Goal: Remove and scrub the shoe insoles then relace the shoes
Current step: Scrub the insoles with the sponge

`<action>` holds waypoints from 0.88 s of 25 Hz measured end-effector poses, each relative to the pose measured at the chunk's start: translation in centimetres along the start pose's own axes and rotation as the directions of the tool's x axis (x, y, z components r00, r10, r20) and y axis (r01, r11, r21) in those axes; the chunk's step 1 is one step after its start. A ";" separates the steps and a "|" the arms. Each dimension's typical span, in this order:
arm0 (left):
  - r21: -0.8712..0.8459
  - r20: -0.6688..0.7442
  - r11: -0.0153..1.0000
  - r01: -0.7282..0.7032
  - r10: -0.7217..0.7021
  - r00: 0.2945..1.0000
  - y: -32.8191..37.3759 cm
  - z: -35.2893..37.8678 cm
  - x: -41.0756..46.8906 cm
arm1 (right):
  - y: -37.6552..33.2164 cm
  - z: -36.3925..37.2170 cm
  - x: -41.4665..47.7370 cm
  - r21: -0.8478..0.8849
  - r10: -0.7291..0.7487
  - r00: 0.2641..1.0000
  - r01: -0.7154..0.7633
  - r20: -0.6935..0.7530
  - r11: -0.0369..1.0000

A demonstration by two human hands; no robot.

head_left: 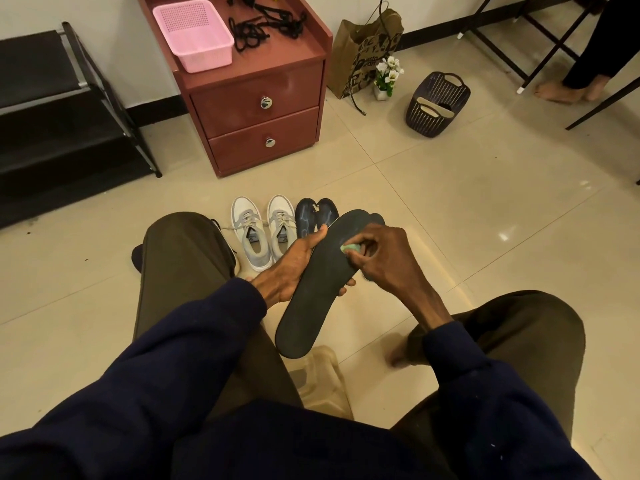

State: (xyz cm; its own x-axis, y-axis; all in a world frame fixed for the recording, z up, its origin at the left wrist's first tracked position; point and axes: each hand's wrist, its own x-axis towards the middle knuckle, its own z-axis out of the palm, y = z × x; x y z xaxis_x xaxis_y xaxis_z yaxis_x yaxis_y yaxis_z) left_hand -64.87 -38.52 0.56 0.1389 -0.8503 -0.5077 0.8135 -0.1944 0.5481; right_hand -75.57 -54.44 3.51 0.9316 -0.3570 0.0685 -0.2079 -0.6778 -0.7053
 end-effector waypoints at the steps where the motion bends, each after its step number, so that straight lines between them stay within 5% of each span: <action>1: -0.006 0.006 1.000 -0.005 0.005 1.000 0.0 -0.1 0.0 | 0.1 0.0 0.3 -0.015 0.008 0.999 -0.009 -0.049 1.000; 5: -0.010 0.070 1.000 0.015 -0.014 0.997 -0.4 0.2 0.0 | 1.6 -0.2 1.1 -0.044 0.131 0.930 -0.155 -0.342 0.987; 7: -0.017 0.034 0.999 0.031 -0.030 0.999 -0.7 0.2 0.3 | 0.8 0.7 0.7 -0.050 0.112 0.938 -0.136 -0.327 0.989; 11: -0.048 0.003 0.999 -0.016 0.016 1.000 -0.7 -0.1 0.4 | -1.5 1.4 0.5 0.044 0.001 0.998 0.001 -0.055 0.999; 16: -0.024 0.012 1.000 0.006 -0.005 1.000 -0.8 0.4 0.5 | 1.0 0.2 1.2 -0.066 0.124 0.927 -0.157 -0.353 0.985; 20: -0.020 -0.025 0.999 -0.026 0.026 0.999 -0.9 -0.4 0.8 | -1.2 1.3 0.1 0.041 0.037 0.999 -0.037 0.003 0.998; 22: -0.030 -0.032 0.999 -0.035 0.034 0.999 -0.8 -0.5 0.8 | -1.2 0.9 0.6 0.016 0.031 0.999 -0.031 0.025 0.999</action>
State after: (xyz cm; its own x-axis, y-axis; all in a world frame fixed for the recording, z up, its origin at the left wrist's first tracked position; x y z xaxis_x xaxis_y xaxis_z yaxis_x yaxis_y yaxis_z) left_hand -65.16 -38.77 -0.62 0.1844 -0.8404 -0.5097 0.8246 -0.1499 0.5455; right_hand -74.52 -53.28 3.73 0.9318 -0.3617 0.0291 -0.2321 -0.6556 -0.7185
